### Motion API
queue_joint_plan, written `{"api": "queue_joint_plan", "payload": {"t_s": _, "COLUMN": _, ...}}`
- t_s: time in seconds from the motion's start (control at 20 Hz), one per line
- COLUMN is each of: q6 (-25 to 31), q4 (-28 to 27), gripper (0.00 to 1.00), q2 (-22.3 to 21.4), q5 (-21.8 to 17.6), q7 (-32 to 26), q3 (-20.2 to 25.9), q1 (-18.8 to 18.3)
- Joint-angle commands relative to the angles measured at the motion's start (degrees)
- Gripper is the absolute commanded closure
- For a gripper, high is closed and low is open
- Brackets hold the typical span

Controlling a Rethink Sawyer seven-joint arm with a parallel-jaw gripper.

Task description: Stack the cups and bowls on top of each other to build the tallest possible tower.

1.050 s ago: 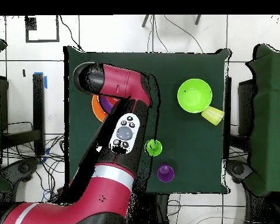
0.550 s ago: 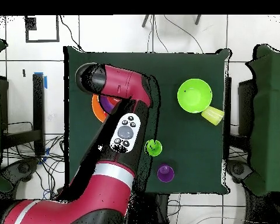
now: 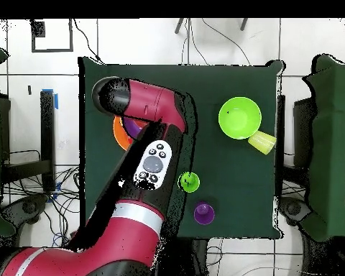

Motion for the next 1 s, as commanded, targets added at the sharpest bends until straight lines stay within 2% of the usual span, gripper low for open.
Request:
{"api": "queue_joint_plan", "payload": {"t_s": 0.05, "q6": 2.85, "q4": 1.12, "gripper": 0.00, "q2": 0.68, "q5": 1.37, "q7": 12.20, "q3": 2.85, "q1": 2.09}}
{"api": "queue_joint_plan", "payload": {"t_s": 0.25, "q6": 3.03, "q4": 1.70, "gripper": 0.00, "q2": 0.09, "q5": 2.04, "q7": 11.81, "q3": 2.77, "q1": 2.24}}
{"api": "queue_joint_plan", "payload": {"t_s": 0.65, "q6": 9.42, "q4": 5.18, "gripper": 0.00, "q2": -7.43, "q5": 2.05, "q7": 8.82, "q3": 1.53, "q1": 2.53}}
{"api": "queue_joint_plan", "payload": {"t_s": 0.85, "q6": 12.06, "q4": 6.13, "gripper": 0.00, "q2": -10.48, "q5": 1.41, "q7": 5.91, "q3": 1.87, "q1": 1.05}}
{"api": "queue_joint_plan", "payload": {"t_s": 1.0, "q6": 15.24, "q4": 7.04, "gripper": 0.00, "q2": -13.42, "q5": 0.26, "q7": 1.07, "q3": 2.52, "q1": -1.78}}
